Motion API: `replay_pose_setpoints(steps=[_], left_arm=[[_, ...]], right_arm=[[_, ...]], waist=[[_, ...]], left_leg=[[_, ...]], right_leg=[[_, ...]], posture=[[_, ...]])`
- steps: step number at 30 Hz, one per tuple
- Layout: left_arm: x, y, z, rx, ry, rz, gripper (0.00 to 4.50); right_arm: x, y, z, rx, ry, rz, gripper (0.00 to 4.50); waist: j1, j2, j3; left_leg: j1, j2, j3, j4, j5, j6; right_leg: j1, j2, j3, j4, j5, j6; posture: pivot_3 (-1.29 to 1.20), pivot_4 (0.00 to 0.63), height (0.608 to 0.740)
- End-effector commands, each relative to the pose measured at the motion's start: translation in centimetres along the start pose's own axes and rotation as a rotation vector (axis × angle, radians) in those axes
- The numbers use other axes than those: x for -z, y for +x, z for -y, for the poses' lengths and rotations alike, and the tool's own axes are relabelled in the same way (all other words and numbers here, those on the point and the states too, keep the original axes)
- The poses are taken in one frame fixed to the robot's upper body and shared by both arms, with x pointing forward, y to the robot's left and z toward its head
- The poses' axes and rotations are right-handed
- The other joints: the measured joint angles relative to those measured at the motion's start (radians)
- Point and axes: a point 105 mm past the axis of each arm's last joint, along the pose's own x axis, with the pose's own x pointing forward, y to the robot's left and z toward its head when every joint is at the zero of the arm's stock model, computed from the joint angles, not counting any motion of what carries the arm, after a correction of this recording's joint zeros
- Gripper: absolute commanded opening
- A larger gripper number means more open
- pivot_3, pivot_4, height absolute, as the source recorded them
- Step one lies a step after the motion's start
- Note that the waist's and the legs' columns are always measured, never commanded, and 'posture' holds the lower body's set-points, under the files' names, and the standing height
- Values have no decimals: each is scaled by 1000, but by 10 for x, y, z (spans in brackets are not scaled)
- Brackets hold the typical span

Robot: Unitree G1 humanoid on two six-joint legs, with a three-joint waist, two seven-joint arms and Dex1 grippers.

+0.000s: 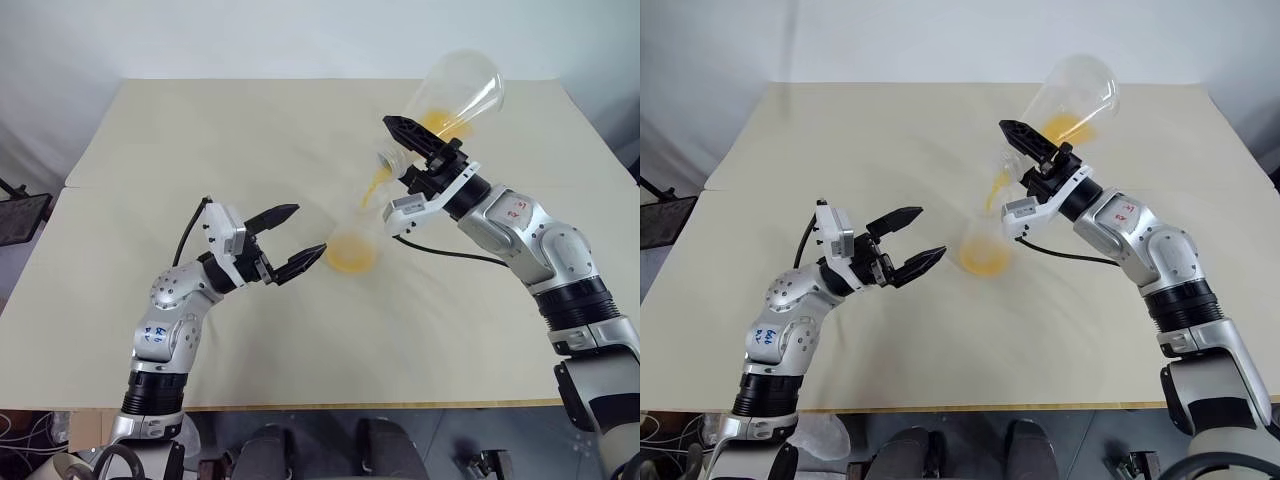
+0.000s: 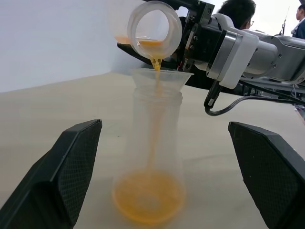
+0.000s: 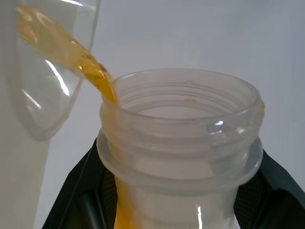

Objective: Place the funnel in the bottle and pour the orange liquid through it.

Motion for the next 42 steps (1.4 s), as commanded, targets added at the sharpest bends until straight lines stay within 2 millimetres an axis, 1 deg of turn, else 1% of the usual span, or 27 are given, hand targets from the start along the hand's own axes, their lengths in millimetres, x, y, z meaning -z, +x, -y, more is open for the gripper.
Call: replay_pose_setpoints(steps=[1, 14, 27, 42], left_arm=[[-8, 3, 2, 12, 33, 29, 4500], [-9, 3, 1, 11, 44, 36, 4500], [-9, 4, 1, 10, 49, 41, 4500], [-9, 5, 0, 9, 46, 44, 4500]], right_arm=[[6, 1, 21, 63, -43, -3, 2522], [5, 1, 19, 66, -54, 3, 2522], [6, -2, 11, 57, -51, 6, 2522], [4, -3, 13, 67, -61, 16, 2522]], waist=[[0, 0, 0], [0, 0, 0], [0, 0, 0], [0, 0, 0]], left_leg=[[0, 0, 0, 0, 0, 0], [0, 0, 0, 0, 0, 0], [0, 0, 0, 0, 0, 0], [0, 0, 0, 0, 0, 0]], right_leg=[[0, 0, 0, 0, 0, 0], [0, 0, 0, 0, 0, 0], [0, 0, 0, -1, 0, 0], [0, 0, 0, -1, 0, 0]], posture=[[0, 150, 740], [0, 150, 740], [0, 150, 740], [0, 150, 740]])
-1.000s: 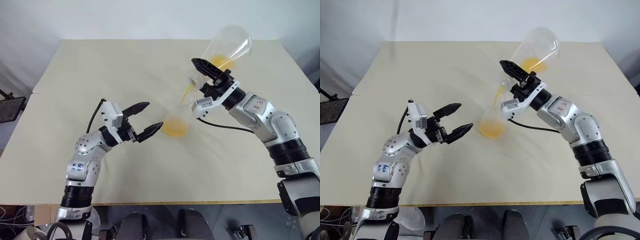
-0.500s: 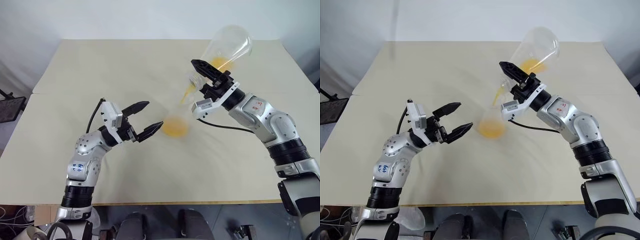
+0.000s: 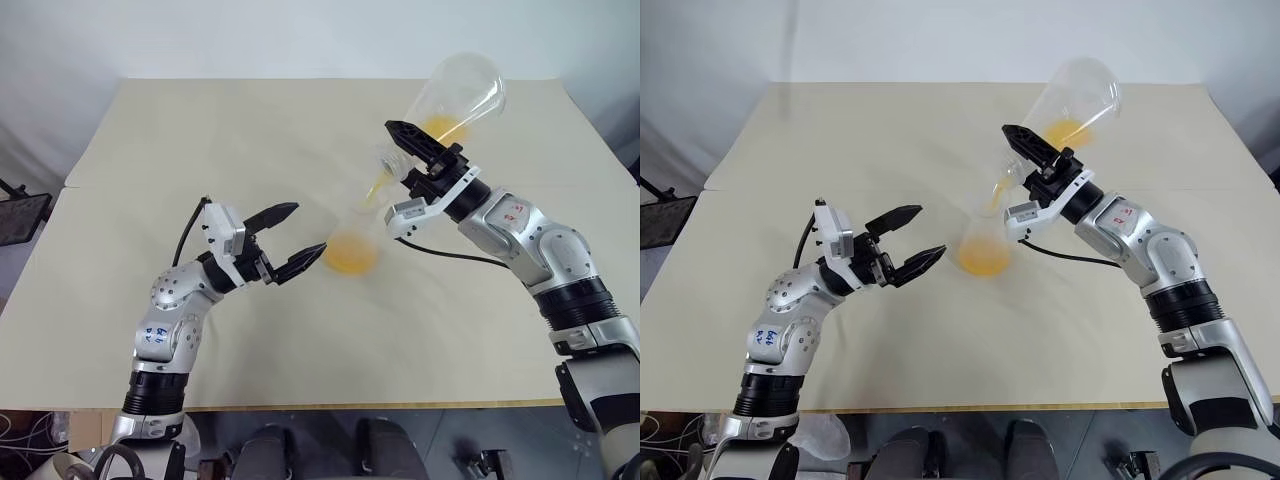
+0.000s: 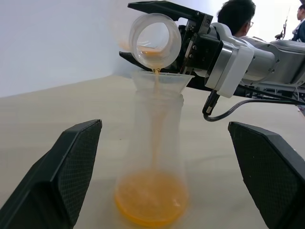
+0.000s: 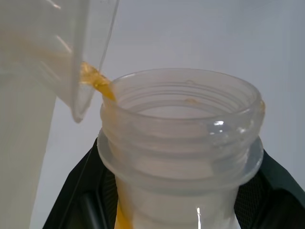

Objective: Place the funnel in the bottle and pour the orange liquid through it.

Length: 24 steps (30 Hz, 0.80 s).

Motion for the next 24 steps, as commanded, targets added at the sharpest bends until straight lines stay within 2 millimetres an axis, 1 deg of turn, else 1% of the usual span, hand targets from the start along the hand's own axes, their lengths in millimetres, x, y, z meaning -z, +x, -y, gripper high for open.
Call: replay_pose_setpoints(steps=[1, 24], left_arm=[[-8, 5, 1, 12, 28, 33, 4500], [-7, 9, 0, 0, 33, 55, 4500]], right_arm=[[2, 0, 19, 58, -44, 25, 2522], [-3, 4, 26, 88, -87, 61, 2522]], waist=[[0, 0, 0], [0, 0, 0]], left_leg=[[0, 0, 0, 0, 0, 0], [0, 0, 0, 0, 0, 0]], right_leg=[[0, 0, 0, 0, 0, 0], [0, 0, 0, 0, 0, 0]], posture=[[0, 150, 740], [0, 150, 740]])
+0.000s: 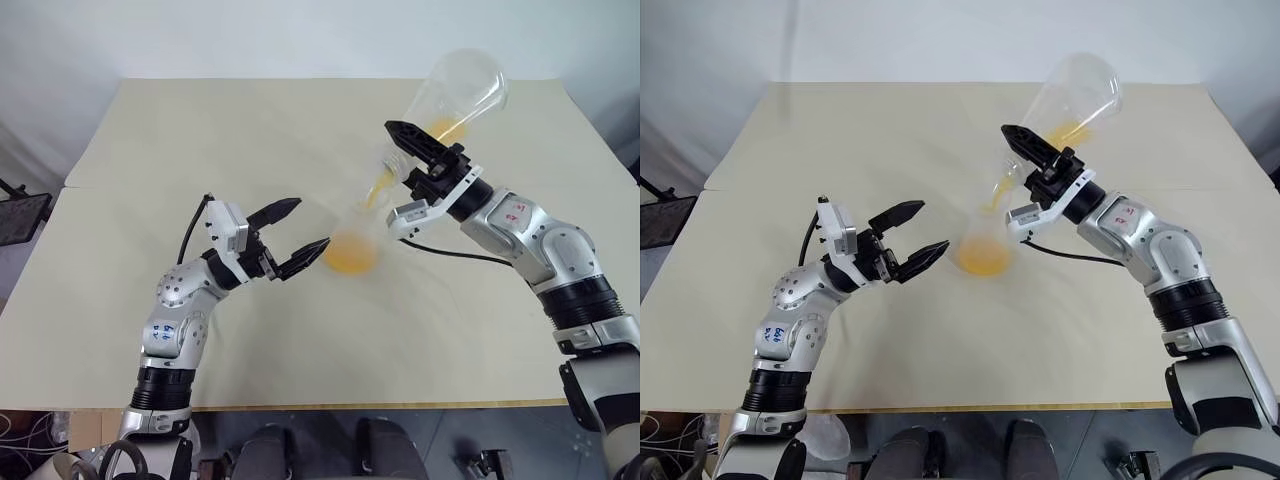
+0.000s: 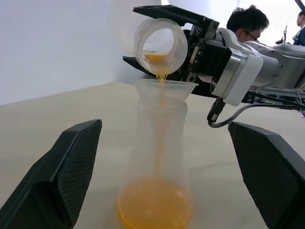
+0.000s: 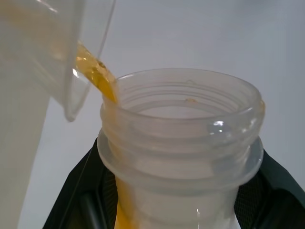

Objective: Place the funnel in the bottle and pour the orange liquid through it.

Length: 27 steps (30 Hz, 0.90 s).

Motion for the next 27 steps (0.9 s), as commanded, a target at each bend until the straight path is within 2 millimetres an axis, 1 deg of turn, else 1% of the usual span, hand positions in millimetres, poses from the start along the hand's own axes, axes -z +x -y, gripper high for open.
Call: replay_pose_setpoints(steps=[1, 6, 10, 27], left_arm=[[-6, 3, 2, 6, 27, 24, 4500], [-5, 3, 2, 4, 23, 24, 4500], [-9, 3, 3, 3, 15, 54, 4500], [-7, 4, 5, -1, 13, 49, 4500]], right_arm=[[-1, 5, 22, 69, -41, 32, 2522], [0, 4, 21, 68, -44, 32, 2522], [1, 3, 19, 65, -50, 31, 2522], [2, 3, 21, 71, -62, 28, 2522]], waist=[[0, 0, 0], [0, 0, 0], [0, 0, 0], [0, 0, 0]], left_leg=[[0, 0, 0, 0, 0, 0], [0, 0, 0, 0, 0, 0], [0, 0, 0, 0, 0, 0], [0, 0, 0, 0, 0, 0]], right_leg=[[0, 0, 0, 0, 0, 0], [0, 0, 0, 0, 0, 0], [0, 0, 0, 0, 0, 0], [0, 0, 0, 0, 0, 0]], posture=[[0, 150, 740], [0, 150, 740], [0, 150, 740], [0, 150, 740]])
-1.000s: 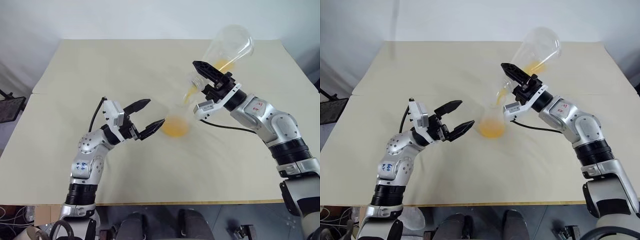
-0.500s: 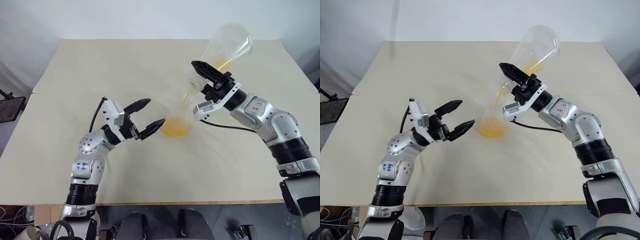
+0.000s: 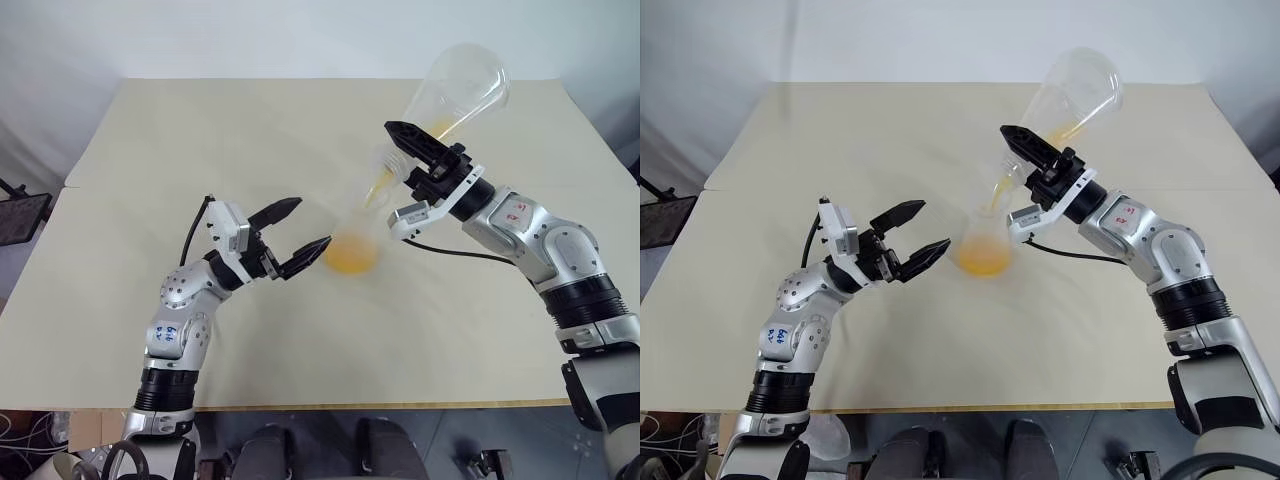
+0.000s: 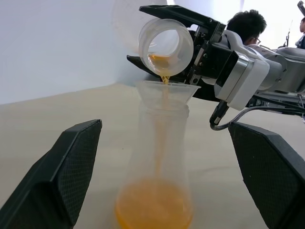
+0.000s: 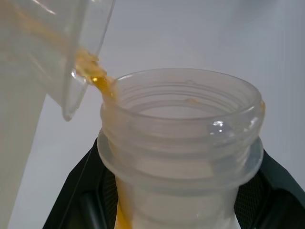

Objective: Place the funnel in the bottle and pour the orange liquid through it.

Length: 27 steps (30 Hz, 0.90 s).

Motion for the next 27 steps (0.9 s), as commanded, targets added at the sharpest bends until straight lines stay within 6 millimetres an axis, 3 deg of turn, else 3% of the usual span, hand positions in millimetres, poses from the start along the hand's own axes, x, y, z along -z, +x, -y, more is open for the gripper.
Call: replay_pose_setpoints(steps=[1, 27], left_arm=[[-8, 2, 5, 17, 27, 36, 4500], [-8, 1, 3, 8, 31, 34, 4500]], right_arm=[[3, 5, 19, 60, -43, 11, 2522], [1, 9, 24, 106, -64, 7, 2522]], waist=[[0, 0, 0], [0, 0, 0]], left_leg=[[0, 0, 0, 0, 0, 0], [0, 0, 0, 0, 0, 0]], right_leg=[[0, 0, 0, 0, 0, 0], [0, 0, 0, 0, 0, 0]], posture=[[0, 150, 740], [0, 150, 740]])
